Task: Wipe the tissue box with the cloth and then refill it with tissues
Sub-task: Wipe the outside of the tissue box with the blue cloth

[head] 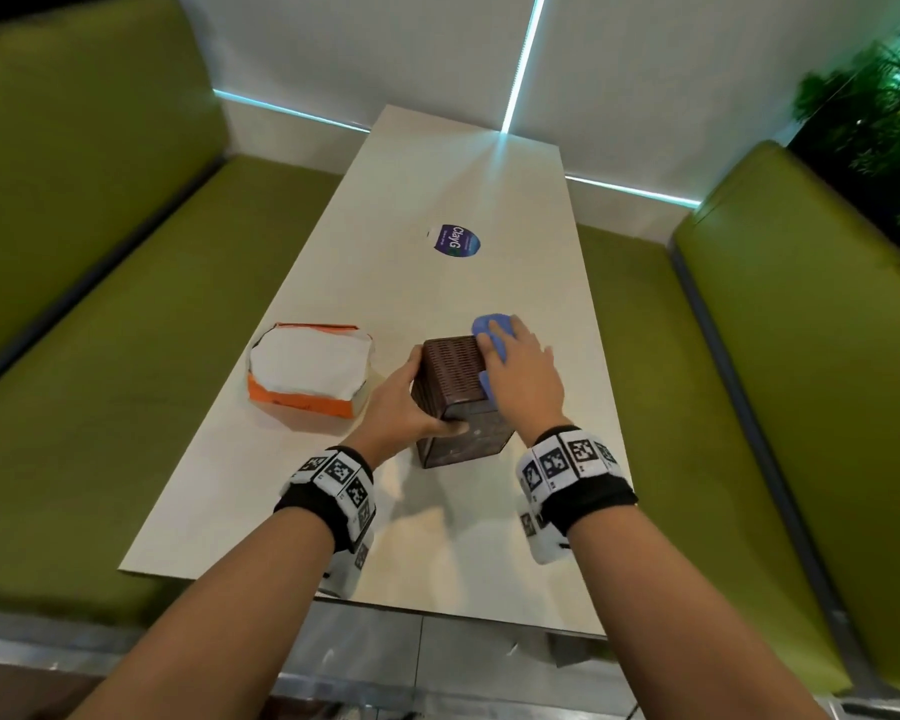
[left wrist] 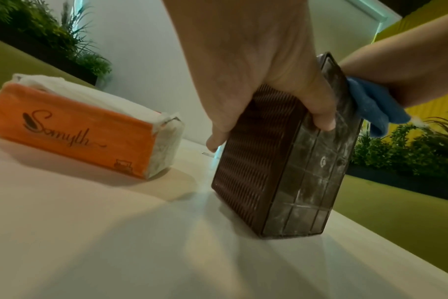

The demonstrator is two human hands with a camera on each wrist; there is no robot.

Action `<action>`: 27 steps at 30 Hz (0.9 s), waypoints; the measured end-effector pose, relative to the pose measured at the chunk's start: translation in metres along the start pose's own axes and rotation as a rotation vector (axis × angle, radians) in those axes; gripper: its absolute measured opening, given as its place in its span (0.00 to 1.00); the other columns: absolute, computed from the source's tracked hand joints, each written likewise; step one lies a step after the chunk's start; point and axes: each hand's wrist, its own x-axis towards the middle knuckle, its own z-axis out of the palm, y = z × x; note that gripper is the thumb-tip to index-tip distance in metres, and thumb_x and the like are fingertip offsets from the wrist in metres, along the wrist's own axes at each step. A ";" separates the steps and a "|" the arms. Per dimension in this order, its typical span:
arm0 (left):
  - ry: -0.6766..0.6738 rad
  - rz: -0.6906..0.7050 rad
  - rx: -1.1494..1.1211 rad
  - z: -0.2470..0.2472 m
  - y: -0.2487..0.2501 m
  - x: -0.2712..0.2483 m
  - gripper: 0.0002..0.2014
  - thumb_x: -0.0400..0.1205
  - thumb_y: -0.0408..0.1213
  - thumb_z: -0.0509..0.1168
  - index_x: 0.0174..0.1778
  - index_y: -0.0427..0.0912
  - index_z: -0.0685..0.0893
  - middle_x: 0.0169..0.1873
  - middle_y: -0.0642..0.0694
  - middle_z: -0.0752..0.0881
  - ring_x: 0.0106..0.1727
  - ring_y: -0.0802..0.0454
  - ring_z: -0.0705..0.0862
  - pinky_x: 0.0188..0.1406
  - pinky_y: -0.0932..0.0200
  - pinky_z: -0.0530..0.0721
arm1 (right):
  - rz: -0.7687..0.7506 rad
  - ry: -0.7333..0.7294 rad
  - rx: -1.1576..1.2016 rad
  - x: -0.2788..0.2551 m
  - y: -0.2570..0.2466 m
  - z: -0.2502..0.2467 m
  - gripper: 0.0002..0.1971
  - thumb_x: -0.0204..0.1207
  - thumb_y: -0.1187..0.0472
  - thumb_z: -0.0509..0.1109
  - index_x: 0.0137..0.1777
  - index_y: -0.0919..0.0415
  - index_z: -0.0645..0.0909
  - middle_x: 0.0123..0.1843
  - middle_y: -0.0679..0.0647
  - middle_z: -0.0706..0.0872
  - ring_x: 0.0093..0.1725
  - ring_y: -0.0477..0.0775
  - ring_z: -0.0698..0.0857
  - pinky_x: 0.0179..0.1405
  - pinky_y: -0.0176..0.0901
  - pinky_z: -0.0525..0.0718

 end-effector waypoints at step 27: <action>0.026 -0.056 -0.300 -0.009 0.000 -0.017 0.45 0.58 0.38 0.87 0.71 0.55 0.76 0.65 0.56 0.85 0.69 0.59 0.80 0.70 0.51 0.79 | 0.699 -0.100 1.169 -0.001 0.103 0.010 0.24 0.87 0.50 0.53 0.77 0.63 0.69 0.46 0.54 0.86 0.28 0.45 0.89 0.33 0.35 0.87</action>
